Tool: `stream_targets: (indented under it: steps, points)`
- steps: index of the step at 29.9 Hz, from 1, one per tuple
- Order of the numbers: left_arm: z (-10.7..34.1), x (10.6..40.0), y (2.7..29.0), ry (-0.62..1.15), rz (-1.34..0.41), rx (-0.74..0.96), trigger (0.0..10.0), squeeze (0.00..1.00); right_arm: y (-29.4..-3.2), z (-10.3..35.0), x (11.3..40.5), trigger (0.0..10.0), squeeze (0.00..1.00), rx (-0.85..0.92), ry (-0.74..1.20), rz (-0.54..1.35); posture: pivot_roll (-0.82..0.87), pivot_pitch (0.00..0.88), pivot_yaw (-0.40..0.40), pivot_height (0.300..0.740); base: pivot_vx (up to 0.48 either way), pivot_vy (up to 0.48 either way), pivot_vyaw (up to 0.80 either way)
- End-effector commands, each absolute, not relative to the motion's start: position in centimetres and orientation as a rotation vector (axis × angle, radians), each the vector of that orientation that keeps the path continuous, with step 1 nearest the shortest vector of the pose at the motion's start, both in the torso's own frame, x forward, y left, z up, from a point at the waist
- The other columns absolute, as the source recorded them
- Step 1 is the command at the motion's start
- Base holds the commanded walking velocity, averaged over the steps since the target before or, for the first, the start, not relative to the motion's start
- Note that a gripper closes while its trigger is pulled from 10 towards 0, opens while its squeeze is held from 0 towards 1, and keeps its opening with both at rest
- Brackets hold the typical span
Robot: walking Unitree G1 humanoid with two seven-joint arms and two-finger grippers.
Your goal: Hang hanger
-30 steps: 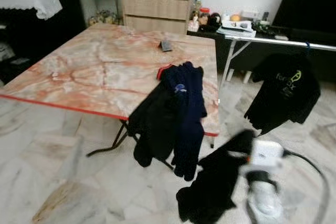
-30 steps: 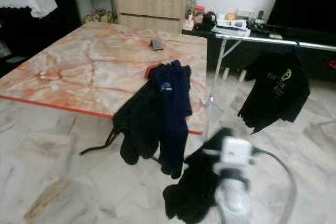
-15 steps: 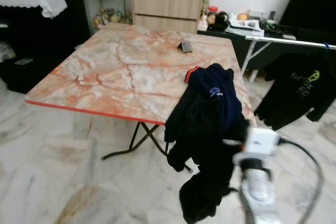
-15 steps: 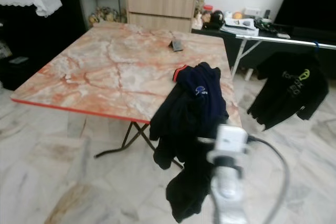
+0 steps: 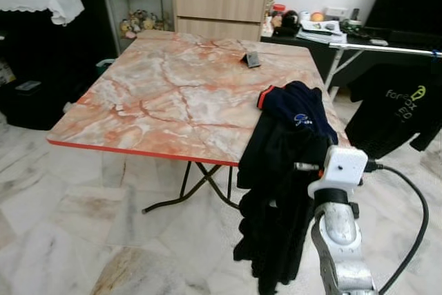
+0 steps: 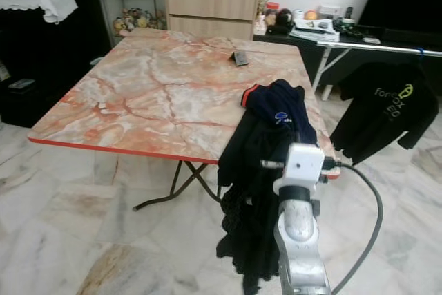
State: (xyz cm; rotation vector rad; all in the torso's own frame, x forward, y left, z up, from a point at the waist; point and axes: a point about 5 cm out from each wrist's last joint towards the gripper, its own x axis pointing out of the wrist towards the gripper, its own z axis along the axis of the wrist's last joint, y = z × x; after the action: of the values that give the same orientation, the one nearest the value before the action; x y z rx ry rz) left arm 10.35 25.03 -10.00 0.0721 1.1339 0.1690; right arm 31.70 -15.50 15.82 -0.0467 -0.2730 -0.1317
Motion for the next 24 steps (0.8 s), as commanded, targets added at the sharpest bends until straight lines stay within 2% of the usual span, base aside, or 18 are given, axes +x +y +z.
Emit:
stream_targets:
  steps: [1,6,9,21,24]
  points:
    - [-10.0,10.1,25.3,1.139,0.175,0.07,10.0,0.0,-15.7,16.8,32.1,10.0,0.0,-0.032,-0.307,-0.142,0.12,0.0,-0.041,0.74,0.0,0.0,0.0]
    - [-9.8,10.1,25.9,1.135,0.183,0.066,10.0,0.0,-15.6,17.7,32.6,10.0,0.0,-0.026,-0.331,-0.141,0.12,0.0,-0.038,0.74,0.0,0.0,0.0]
    - [-9.8,10.1,25.9,1.134,0.183,0.063,10.0,0.0,-15.8,18.4,33.0,10.0,0.0,0.017,-0.343,-0.161,0.12,0.0,-0.037,0.74,0.251,0.0,0.0]
    - [-10.0,10.4,25.0,1.134,0.173,0.051,10.0,0.0,-17.0,22.3,35.4,10.0,0.0,-0.004,-0.431,-0.194,0.12,0.0,-0.033,0.74,0.297,0.0,0.0]
    - [-10.0,10.6,24.8,1.132,0.171,0.048,10.0,0.0,-17.7,23.6,36.6,10.0,0.0,0.097,-0.422,-0.248,0.11,0.0,-0.028,0.74,0.3,0.0,0.0]
